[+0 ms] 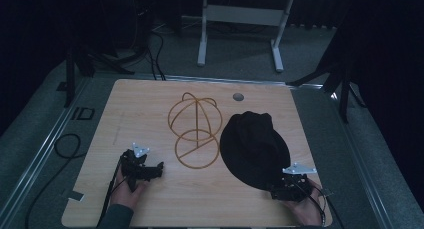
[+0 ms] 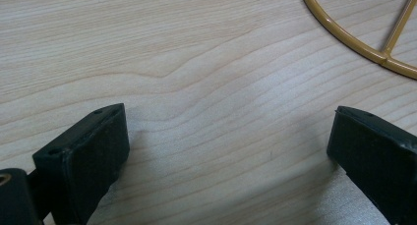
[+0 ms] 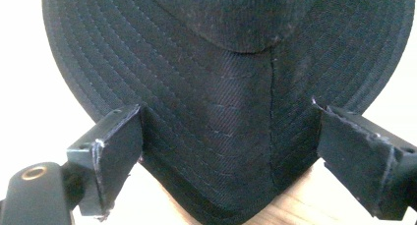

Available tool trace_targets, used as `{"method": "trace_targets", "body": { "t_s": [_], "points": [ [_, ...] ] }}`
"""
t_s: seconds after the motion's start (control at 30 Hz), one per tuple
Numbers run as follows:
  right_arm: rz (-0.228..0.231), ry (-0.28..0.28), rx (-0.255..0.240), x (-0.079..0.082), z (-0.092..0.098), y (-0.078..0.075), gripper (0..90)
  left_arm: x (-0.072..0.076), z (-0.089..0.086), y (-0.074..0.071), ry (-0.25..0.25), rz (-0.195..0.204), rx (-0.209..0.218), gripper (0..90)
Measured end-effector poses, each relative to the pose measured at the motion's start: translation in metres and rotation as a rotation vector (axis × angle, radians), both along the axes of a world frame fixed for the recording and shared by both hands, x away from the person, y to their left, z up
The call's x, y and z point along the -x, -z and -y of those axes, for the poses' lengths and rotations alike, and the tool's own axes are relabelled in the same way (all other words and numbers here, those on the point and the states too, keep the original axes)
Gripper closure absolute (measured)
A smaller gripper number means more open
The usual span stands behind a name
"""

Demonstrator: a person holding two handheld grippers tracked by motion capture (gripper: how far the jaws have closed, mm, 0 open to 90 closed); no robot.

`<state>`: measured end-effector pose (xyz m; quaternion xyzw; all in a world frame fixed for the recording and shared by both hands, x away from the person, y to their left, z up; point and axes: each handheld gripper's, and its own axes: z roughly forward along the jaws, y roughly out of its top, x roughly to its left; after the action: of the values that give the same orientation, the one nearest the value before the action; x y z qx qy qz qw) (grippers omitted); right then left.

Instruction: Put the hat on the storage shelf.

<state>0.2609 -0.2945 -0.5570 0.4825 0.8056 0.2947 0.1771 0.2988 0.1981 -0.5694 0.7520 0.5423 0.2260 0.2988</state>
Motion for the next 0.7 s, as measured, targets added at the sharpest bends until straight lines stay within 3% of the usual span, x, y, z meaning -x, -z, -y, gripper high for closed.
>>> {"method": "trace_targets", "body": {
  "t_s": [0.2,0.27,0.4,0.6,0.7],
  "points": [
    [0.001,-0.008,0.008,0.0005,0.0,0.0002,10.5,0.0,0.0001,0.0,-0.001,0.0,0.0,2.6],
    [-0.031,-0.007,0.051,0.0027,-0.0046,-0.0005,10.4,-0.0002,0.0003,-0.0001,-0.001,-0.001,0.0,2.6],
    [-0.045,-0.032,0.021,0.0043,0.0004,0.0027,11.9,-0.0002,0.0006,0.0,-0.002,0.0,0.001,2.6],
    [-0.051,-0.057,0.026,0.0028,0.0022,0.0022,12.2,-0.0002,0.0005,0.0,-0.002,-0.001,0.0,2.6],
    [-0.074,-0.086,0.042,0.0004,0.005,-0.001,16.4,-0.0001,0.0006,0.0,-0.003,0.0,0.001,2.6]
  ]
}}
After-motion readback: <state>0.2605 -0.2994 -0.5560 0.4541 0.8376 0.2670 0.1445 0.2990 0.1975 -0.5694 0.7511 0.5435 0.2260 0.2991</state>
